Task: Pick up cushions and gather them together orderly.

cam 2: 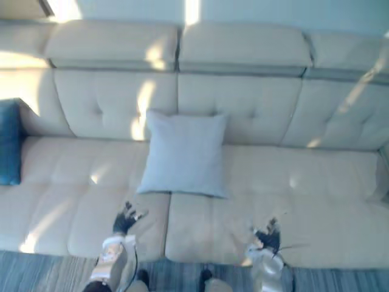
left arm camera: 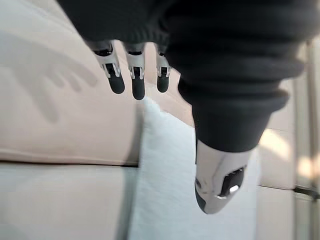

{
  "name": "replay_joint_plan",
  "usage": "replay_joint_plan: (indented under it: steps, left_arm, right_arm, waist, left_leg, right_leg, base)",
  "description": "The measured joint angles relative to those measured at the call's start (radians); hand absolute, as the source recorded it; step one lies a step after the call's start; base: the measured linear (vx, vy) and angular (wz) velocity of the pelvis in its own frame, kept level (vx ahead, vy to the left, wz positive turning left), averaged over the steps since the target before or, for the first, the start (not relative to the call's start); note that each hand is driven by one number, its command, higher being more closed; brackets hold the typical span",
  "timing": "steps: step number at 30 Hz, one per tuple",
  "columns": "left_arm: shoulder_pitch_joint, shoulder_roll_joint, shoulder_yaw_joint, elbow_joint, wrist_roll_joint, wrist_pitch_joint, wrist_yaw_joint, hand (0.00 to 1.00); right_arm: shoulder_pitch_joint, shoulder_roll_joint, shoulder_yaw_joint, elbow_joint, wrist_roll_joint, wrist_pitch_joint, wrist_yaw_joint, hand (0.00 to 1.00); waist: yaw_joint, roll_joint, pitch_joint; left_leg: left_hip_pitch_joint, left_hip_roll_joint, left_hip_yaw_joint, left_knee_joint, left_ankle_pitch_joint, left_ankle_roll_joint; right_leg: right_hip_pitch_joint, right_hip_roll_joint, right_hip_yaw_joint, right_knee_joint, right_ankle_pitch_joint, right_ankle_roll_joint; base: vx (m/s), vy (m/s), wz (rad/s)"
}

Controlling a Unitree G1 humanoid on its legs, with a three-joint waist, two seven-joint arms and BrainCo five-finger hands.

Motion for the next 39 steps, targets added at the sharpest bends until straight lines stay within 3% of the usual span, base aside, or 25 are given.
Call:
replay_joint_plan:
  steps: [6, 9, 13, 18, 20, 23, 25, 26, 27, 28, 30, 31, 32, 33, 34, 36, 37, 39]
  left_arm:
    - [0.003, -0.001, 0.053, 0.169, 0.094, 0.025, -0.005, 0.00]
    - [0.031, 0.003, 0.056, 0.205, 0.130, 0.029, -0.015, 0.00]
    - [0.071, 0.039, 0.056, 0.242, 0.162, 0.045, -0.015, 0.00]
    - [0.078, 0.057, 0.057, 0.271, 0.181, 0.047, -0.014, 0.00]
    - [0.078, 0.054, 0.057, 0.272, 0.182, 0.047, -0.014, 0.00]
    - [0.034, 0.054, 0.057, 0.267, 0.180, 0.047, -0.010, 0.00]
    - [0.006, 0.041, 0.059, 0.242, 0.179, 0.048, -0.004, 0.00]
    - [0.004, 0.034, 0.064, 0.216, 0.178, 0.047, 0.001, 0.00]
    - [-0.013, 0.024, 0.070, 0.188, 0.176, 0.046, 0.004, 0.00]
    - [-0.011, 0.021, 0.078, 0.168, 0.171, 0.043, 0.005, 0.00]
    - [-0.008, 0.023, 0.086, 0.159, 0.169, 0.044, 0.006, 0.00]
    - [-0.012, 0.020, 0.094, 0.152, 0.169, 0.046, 0.008, 0.00]
    - [-0.011, 0.014, 0.095, 0.151, 0.168, 0.046, 0.008, 0.00]
    - [-0.007, -0.003, 0.094, 0.154, 0.168, 0.048, 0.008, 0.00]
    - [-0.005, -0.012, 0.091, 0.155, 0.168, 0.048, 0.008, 0.00]
    - [-0.012, -0.045, 0.052, 0.168, 0.167, 0.048, 0.008, 0.00]
    - [-0.011, -0.049, 0.041, 0.170, 0.168, 0.048, 0.006, 0.00]
    - [-0.005, -0.060, 0.033, 0.170, 0.168, 0.048, 0.006, 0.00]
  right_arm:
    - [-0.017, -0.003, -0.022, 0.200, -0.008, 0.023, 0.021, 0.00]
    - [-0.012, -0.023, -0.024, 0.272, -0.012, 0.034, 0.024, 0.00]
    - [-0.011, -0.022, -0.022, 0.286, -0.041, 0.042, 0.032, 0.00]
    - [-0.011, -0.024, -0.022, 0.303, -0.042, 0.048, 0.035, 0.00]
    - [-0.016, -0.024, -0.021, 0.305, -0.042, 0.048, 0.035, 0.00]
    - [-0.054, -0.016, -0.007, 0.289, -0.041, 0.048, 0.031, 0.00]
    - [-0.070, -0.020, 0.020, 0.279, -0.041, 0.048, 0.027, 0.00]
    - [-0.083, -0.021, 0.033, 0.270, -0.041, 0.048, 0.025, 0.00]
    - [-0.076, -0.012, 0.050, 0.250, -0.042, 0.050, 0.025, 0.00]
    - [-0.071, -0.004, 0.060, 0.250, -0.042, 0.051, 0.025, 0.00]
    - [-0.076, 0.006, 0.064, 0.250, -0.042, 0.050, 0.025, 0.00]
    - [-0.089, 0.005, 0.068, 0.248, -0.045, 0.050, 0.025, 0.00]
    - [-0.102, 0.001, 0.068, 0.247, -0.047, 0.050, 0.024, 0.00]
    - [-0.125, -0.003, 0.068, 0.240, -0.050, 0.048, 0.018, 0.00]
    - [-0.130, -0.006, 0.068, 0.239, -0.051, 0.046, 0.017, 0.00]
    - [-0.137, -0.016, 0.085, 0.240, -0.051, 0.047, 0.010, 0.00]
    - [-0.137, -0.017, 0.093, 0.240, -0.051, 0.048, 0.006, 0.00]
    - [-0.109, 0.001, 0.107, 0.241, -0.050, 0.049, 0.000, 0.00]
  waist:
    - [-0.010, 0.003, -0.029]
    - [-0.022, 0.011, -0.036]
    - [-0.025, -0.014, -0.047]
    - [-0.026, -0.022, -0.042]
    - [-0.023, -0.029, -0.038]
    - [-0.017, -0.032, -0.010]
    - [-0.004, -0.010, 0.002]
    - [0.012, 0.004, 0.012]
    - [0.008, 0.003, 0.022]
    - [0.007, -0.005, 0.019]
    - [0.011, -0.027, 0.009]
    - [0.021, -0.049, 0.005]
    - [0.030, -0.048, 0.005]
    - [0.049, -0.024, 0.019]
    - [0.053, -0.018, 0.020]
    - [0.057, 0.018, 0.040]
    - [0.057, 0.022, 0.046]
    - [0.053, 0.013, 0.047]
  left_leg:
    - [0.049, -0.030, -0.023, -0.071, -0.013, -0.001]
    - [0.077, -0.036, -0.056, -0.104, -0.058, -0.018]
    - [0.092, -0.085, -0.056, -0.125, -0.068, -0.016]
    - [0.103, -0.107, -0.054, -0.140, -0.065, -0.010]
    - [0.102, -0.106, -0.035, -0.136, -0.064, -0.008]
    - [-0.002, -0.082, -0.007, 0.001, -0.095, 0.016]
    - [-0.056, -0.044, 0.009, 0.065, -0.113, 0.038]
    - [-0.062, -0.011, 0.027, 0.062, -0.111, 0.045]
    - [-0.066, -0.011, 0.016, 0.071, -0.110, 0.044]
    - [-0.069, -0.019, -0.008, 0.091, -0.109, 0.045]
    - [-0.081, -0.030, -0.029, 0.120, -0.109, 0.044]
    - [-0.121, -0.032, -0.030, 0.161, -0.106, 0.040]
    - [-0.128, -0.028, -0.030, 0.162, -0.101, 0.036]
    - [-0.141, -0.018, -0.027, 0.146, -0.074, 0.026]
    - [-0.150, -0.015, -0.027, 0.142, -0.064, 0.024]
    - [-0.182, 0.003, -0.045, 0.126, -0.024, 0.007]
    - [-0.178, 0.006, -0.051, 0.119, -0.013, 0.005]
    - [-0.168, 0.009, -0.055, 0.065, 0.068, -0.008]
  right_leg:
    - [0.063, -0.005, 0.003, -0.109, 0.016, 0.021]
    - [0.083, 0.001, 0.007, -0.150, 0.044, 0.033]
    - [0.103, -0.025, 0.057, -0.243, 0.112, 0.052]
    - [0.098, -0.033, 0.097, -0.260, 0.132, 0.059]
    - [0.081, -0.031, 0.116, -0.256, 0.137, 0.060]
    - [0.006, -0.022, 0.130, -0.203, 0.185, 0.075]
    - [-0.040, 0.003, 0.109, -0.195, 0.256, 0.107]
    - [-0.040, 0.009, 0.096, -0.185, 0.259, 0.104]
    - [-0.079, -0.022, 0.036, 0.080, 0.088, 0.055]
    - [-0.071, -0.060, 0.009, 0.265, -0.005, 0.078]
    - [-0.033, -0.094, -0.001, 0.336, -0.047, 0.106]
    - [0.011, -0.090, 0.006, 0.262, -0.098, 0.131]
    - [0.019, -0.081, 0.000, 0.234, -0.103, 0.121]
    - [0.040, -0.053, -0.004, 0.150, -0.106, 0.116]
    - [0.047, -0.046, -0.010, 0.119, -0.106, 0.114]
    - [0.074, -0.020, -0.054, 0.028, -0.101, 0.050]
    - [0.080, -0.016, -0.061, 0.024, -0.096, 0.043]
    - [0.081, -0.009, -0.088, 0.017, -0.078, 0.014]
  base:
    - [-0.12, 0.045, -0.03]
    - [-0.18, 0.083, -0.02]
    - [-0.14, 0.111, -0.32]
    - [-0.05, 0.058, -0.23]
    - [0.02, 0.021, -0.30]
    - [0.00, 0.002, -0.33]
    - [-0.07, -0.011, -0.34]
    - [-0.10, 0.003, -0.04]
    - [-0.08, -0.030, 0.32]
    - [-0.06, -0.053, 0.56]
    - [0.01, -0.139, 0.48]
    - [-0.02, -0.197, 0.31]
    - [-0.10, -0.207, 0.03]
    - [-0.11, -0.108, -0.08]
    - [-0.15, -0.119, -0.01]
    - [-0.17, -0.116, 0.26]
    - [-0.19, -0.092, 0.32]
    - [-0.23, -0.092, 0.23]
